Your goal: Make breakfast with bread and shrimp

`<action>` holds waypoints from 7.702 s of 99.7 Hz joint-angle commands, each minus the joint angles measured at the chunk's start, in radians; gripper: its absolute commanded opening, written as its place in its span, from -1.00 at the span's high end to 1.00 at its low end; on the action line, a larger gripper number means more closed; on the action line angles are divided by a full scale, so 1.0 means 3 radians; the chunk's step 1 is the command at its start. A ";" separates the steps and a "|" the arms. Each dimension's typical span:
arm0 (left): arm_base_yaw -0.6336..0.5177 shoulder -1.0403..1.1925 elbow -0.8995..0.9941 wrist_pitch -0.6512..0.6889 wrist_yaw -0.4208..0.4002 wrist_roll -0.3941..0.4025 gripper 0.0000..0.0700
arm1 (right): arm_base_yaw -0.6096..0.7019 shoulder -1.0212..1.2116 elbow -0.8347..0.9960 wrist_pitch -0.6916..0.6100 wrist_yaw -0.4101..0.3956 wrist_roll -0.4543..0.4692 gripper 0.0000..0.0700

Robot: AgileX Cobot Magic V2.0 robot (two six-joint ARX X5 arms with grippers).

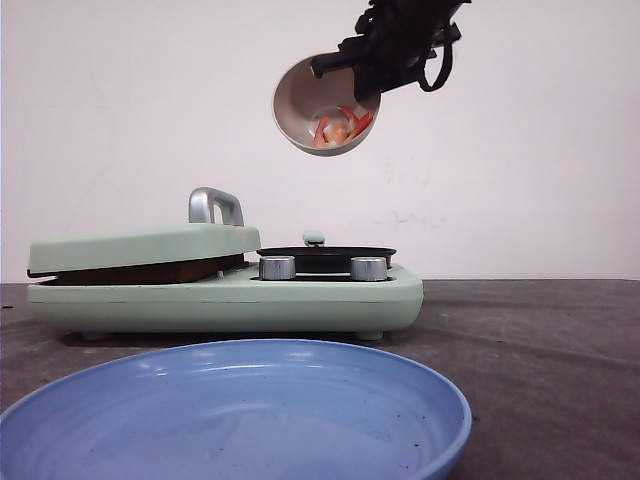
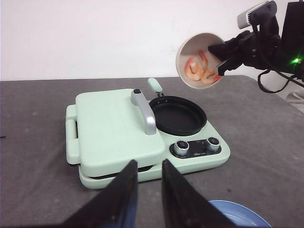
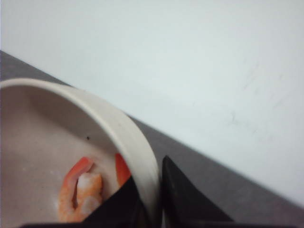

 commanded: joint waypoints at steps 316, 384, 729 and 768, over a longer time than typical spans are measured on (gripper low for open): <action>-0.0014 0.0015 0.0037 0.0058 0.0111 -0.0022 0.97 | -0.2177 0.0384 -0.0080 -0.3202 -0.1410 0.1389 0.98; -0.0014 0.0015 0.0037 0.0057 0.0109 -0.0023 0.97 | -0.2145 -0.0277 -0.0005 -0.3260 -0.1553 0.1378 -0.22; 0.1504 -0.0922 -0.3054 0.2276 -0.0178 0.0449 0.95 | -0.1330 -0.4028 -0.2157 -0.1122 -0.1319 0.1303 0.97; 0.1573 -0.0959 -0.3056 0.2155 -0.0275 0.0397 0.95 | -0.1330 -0.4028 -0.2157 -0.1111 -0.1319 0.1303 0.97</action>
